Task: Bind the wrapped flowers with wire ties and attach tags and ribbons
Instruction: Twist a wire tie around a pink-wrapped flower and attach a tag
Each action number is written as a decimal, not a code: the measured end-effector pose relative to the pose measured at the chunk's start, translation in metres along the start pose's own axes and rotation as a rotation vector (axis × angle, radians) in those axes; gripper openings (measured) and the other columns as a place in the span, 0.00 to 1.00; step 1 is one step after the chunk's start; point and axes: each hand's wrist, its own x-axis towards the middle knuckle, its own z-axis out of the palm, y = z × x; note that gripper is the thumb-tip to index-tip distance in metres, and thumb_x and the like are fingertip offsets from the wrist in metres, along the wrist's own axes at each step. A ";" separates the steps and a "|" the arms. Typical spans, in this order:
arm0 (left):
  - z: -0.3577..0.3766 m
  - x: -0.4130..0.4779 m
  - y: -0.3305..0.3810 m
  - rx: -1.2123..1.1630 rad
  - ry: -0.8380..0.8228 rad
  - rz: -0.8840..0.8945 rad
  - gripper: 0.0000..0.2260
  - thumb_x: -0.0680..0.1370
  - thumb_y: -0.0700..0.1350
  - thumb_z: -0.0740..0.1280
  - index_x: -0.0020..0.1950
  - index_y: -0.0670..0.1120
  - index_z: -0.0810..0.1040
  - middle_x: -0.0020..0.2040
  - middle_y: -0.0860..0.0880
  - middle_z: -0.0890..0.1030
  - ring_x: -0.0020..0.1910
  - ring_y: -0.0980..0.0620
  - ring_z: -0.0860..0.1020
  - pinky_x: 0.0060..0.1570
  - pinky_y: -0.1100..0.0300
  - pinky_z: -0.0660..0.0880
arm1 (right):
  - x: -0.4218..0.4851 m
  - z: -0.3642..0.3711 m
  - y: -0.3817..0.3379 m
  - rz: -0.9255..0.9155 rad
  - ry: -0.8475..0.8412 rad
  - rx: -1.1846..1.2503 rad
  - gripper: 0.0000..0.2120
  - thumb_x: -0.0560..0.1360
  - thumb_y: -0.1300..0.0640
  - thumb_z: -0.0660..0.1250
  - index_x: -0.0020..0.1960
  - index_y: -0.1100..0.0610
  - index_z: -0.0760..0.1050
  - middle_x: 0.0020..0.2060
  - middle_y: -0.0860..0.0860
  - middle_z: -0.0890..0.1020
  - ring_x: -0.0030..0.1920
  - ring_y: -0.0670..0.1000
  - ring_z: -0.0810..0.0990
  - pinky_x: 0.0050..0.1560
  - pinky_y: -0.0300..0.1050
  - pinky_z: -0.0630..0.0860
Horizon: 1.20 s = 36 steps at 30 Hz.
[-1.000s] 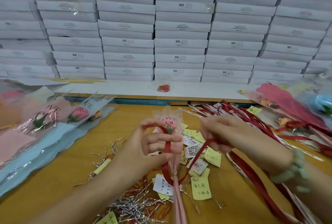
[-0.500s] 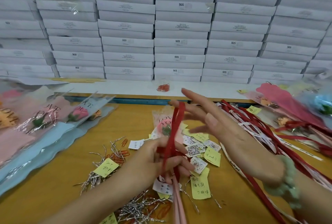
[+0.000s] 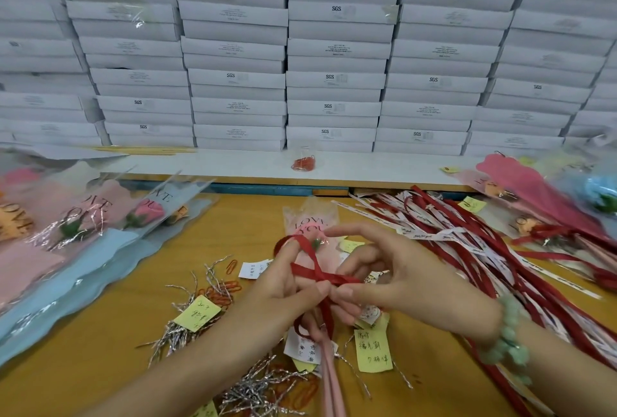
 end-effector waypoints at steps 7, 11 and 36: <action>0.000 0.000 0.001 0.039 0.000 0.020 0.21 0.82 0.39 0.60 0.71 0.58 0.61 0.47 0.42 0.86 0.43 0.49 0.84 0.37 0.64 0.77 | 0.003 -0.005 0.002 0.123 0.077 0.345 0.18 0.72 0.59 0.73 0.59 0.44 0.79 0.36 0.45 0.81 0.35 0.42 0.75 0.32 0.34 0.70; -0.001 -0.001 -0.001 0.067 0.055 -0.027 0.18 0.82 0.38 0.60 0.70 0.53 0.64 0.47 0.43 0.86 0.40 0.53 0.82 0.36 0.65 0.76 | 0.007 -0.011 -0.001 0.142 0.121 0.702 0.21 0.67 0.54 0.72 0.59 0.55 0.80 0.34 0.52 0.80 0.32 0.45 0.77 0.30 0.36 0.75; -0.012 0.001 -0.005 0.188 0.378 0.098 0.11 0.63 0.49 0.76 0.43 0.51 0.84 0.40 0.49 0.85 0.40 0.52 0.83 0.41 0.63 0.79 | -0.005 0.020 0.002 0.278 -0.011 0.280 0.21 0.68 0.66 0.76 0.55 0.56 0.70 0.38 0.49 0.83 0.44 0.57 0.86 0.43 0.43 0.80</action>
